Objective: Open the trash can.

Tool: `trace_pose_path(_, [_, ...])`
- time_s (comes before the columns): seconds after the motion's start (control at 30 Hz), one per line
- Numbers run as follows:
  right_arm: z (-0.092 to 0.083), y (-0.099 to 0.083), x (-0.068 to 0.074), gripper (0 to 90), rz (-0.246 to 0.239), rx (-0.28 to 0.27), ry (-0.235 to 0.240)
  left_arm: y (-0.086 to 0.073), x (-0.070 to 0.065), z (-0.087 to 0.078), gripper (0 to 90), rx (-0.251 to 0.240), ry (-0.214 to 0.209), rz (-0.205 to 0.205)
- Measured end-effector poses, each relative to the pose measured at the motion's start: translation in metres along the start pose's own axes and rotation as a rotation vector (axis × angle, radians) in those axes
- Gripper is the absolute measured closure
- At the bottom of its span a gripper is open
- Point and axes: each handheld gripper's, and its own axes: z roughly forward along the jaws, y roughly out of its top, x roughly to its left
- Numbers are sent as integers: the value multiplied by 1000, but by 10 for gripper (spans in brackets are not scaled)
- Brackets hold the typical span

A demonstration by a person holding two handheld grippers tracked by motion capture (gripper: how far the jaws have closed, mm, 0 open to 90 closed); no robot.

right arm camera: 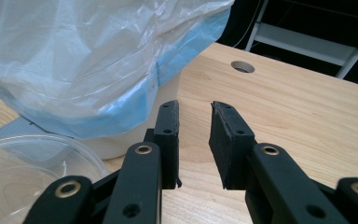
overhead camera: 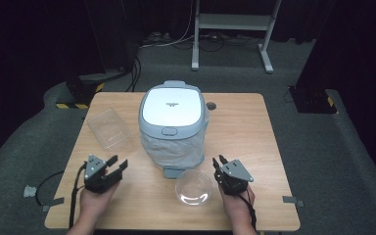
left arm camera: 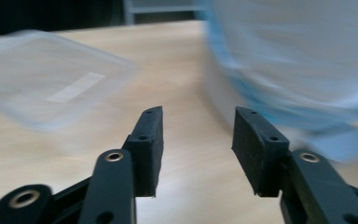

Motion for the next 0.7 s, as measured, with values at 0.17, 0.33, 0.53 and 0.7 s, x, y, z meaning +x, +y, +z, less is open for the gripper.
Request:
trace_pose_path(0.17, [2, 0, 2, 726, -7, 6, -3, 2, 40, 20, 458, 8, 97, -56])
trace_pose_path(0.33, [2, 0, 2, 726, -9, 3, -3, 7, 65, 40, 350, 37, 148, -125])
trace_pose_path(0.53, [3, 0, 3, 726, -17, 4, 5, 9, 78, 57, 339, 51, 168, -172])
trace_pose_path(0.7, [3, 0, 3, 726, -18, 3, 8, 7, 77, 66, 337, 73, 158, -184])
